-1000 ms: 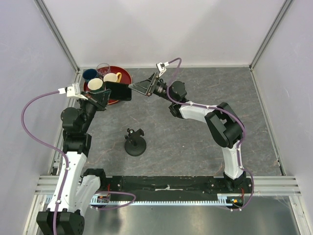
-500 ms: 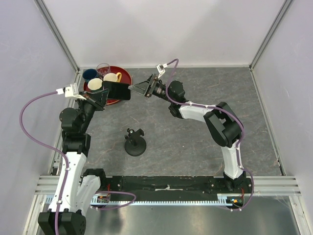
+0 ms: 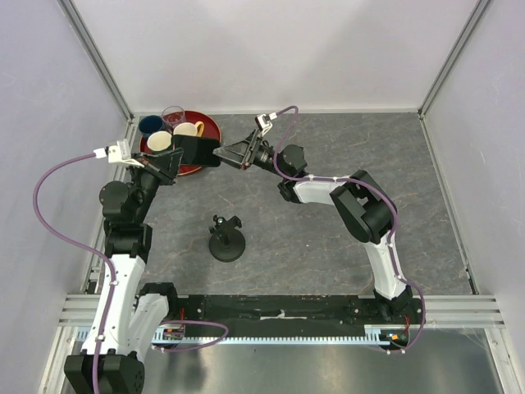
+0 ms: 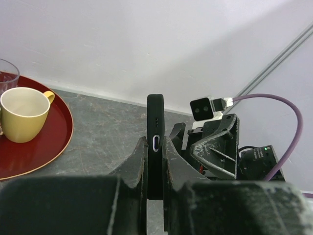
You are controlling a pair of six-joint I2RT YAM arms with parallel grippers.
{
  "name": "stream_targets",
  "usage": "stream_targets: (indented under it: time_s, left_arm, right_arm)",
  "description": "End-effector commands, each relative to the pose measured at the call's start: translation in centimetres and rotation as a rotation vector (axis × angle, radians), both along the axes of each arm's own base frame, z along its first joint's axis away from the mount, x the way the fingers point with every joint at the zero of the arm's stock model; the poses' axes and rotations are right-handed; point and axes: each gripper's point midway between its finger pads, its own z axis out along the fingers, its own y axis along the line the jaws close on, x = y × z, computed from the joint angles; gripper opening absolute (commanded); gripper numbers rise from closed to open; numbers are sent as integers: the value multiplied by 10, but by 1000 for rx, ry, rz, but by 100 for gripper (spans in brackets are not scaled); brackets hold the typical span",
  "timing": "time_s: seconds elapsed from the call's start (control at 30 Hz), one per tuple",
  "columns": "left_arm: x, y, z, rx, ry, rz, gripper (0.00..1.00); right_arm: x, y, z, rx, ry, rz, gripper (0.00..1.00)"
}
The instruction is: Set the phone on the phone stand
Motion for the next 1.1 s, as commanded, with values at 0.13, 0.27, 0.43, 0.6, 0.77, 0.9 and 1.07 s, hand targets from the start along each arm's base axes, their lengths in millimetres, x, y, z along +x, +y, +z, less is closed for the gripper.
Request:
stream_targets:
  time_s: [0.13, 0.27, 0.43, 0.6, 0.77, 0.9, 1.07]
  left_arm:
    - [-1, -5, 27, -58, -92, -37, 2]
    - [9, -14, 15, -90, -26, -101, 2]
    - [22, -14, -2, -144, 40, -154, 2]
    - [23, -15, -8, -141, 53, -160, 2]
    - [29, -20, -16, -161, 96, -205, 2]
    - [30, -32, -20, -192, 121, -291, 2]
    - [32, -34, -24, -206, 127, -315, 2]
  right_arm:
    - [-37, -22, 74, 241, -165, 67, 61]
    - [-42, -29, 82, 256, -178, 58, 53]
    - [-45, -38, 91, 280, -192, 47, 44]
    - [-45, -51, 99, 321, -204, 45, 34]
    - [-54, -63, 113, 355, -245, 48, 27]
    - [-62, -68, 122, 367, -270, 51, 37]
    - [-66, -74, 129, 388, -282, 51, 39]
